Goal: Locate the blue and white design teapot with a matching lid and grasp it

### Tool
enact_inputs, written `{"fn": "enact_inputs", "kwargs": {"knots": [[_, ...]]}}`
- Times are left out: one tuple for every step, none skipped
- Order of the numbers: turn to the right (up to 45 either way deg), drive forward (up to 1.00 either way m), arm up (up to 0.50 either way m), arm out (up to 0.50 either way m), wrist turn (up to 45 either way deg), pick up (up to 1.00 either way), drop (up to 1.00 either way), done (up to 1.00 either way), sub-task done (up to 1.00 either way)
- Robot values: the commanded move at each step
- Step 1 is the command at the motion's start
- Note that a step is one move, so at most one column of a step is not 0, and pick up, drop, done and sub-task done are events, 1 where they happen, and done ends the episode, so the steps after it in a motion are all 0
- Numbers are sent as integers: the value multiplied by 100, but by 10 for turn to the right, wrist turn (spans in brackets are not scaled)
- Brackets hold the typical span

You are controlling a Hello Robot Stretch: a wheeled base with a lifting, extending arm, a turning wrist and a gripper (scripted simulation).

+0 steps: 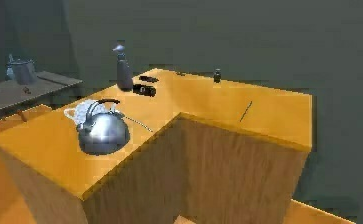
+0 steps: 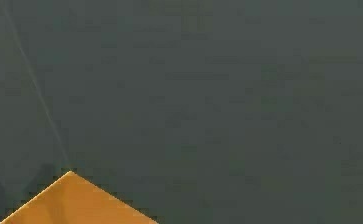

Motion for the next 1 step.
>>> {"fn": "enact_inputs", "kwargs": {"knots": [[-450,0,0,0,0,0,0,0,0]]}}
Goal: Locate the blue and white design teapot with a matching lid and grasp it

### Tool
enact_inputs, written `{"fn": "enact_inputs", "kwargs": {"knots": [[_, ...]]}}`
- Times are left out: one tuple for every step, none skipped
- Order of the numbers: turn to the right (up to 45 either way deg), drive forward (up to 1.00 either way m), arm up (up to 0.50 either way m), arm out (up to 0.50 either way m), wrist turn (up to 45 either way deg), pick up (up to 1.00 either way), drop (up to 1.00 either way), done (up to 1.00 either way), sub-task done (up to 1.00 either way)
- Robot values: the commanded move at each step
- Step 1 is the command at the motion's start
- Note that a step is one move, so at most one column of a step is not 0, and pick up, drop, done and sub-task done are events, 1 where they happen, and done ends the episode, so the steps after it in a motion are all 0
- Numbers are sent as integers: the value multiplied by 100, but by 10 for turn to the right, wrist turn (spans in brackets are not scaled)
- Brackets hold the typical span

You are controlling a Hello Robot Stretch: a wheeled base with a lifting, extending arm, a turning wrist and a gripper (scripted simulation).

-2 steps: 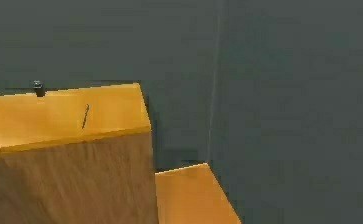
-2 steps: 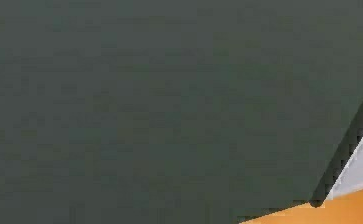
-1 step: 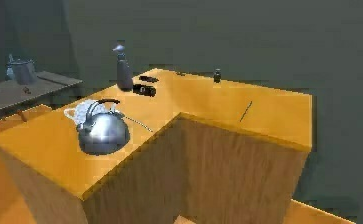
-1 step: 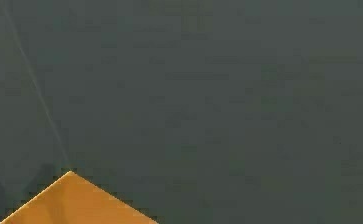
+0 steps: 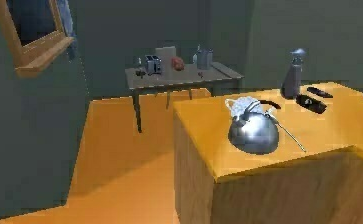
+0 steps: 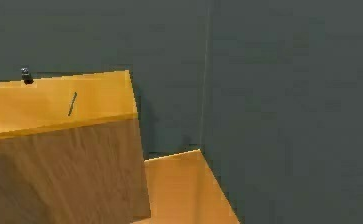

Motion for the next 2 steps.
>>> {"fn": "enact_inputs", "kwargs": {"knots": [[-450,0,0,0,0,0,0,0,0],[-210,0,0,0,0,0,0,0,0]]}}
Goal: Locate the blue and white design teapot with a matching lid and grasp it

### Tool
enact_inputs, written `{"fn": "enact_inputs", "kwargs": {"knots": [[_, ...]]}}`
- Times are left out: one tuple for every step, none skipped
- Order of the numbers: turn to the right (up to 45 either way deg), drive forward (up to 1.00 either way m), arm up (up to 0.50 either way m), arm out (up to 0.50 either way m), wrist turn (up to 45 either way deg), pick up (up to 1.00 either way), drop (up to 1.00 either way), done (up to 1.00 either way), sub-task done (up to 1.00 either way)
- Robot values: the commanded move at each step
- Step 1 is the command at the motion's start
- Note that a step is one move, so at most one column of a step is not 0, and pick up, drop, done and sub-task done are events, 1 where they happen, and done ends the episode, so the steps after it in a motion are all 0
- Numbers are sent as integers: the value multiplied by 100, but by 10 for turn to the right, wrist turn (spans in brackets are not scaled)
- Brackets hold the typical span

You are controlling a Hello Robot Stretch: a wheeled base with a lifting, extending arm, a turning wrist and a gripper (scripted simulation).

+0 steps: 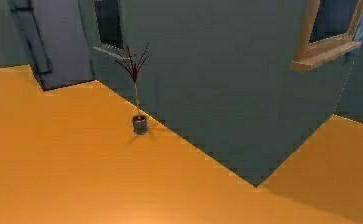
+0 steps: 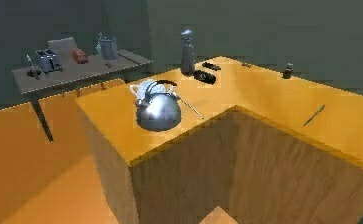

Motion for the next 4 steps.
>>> {"fn": "enact_inputs", "kwargs": {"knots": [[450,0,0,0,0,0,0,0,0],[60,0,0,0,0,0,0,0,0],[0,100,0,0,0,0,0,0,0],[30,0,0,0,0,0,0,0,0]]}}
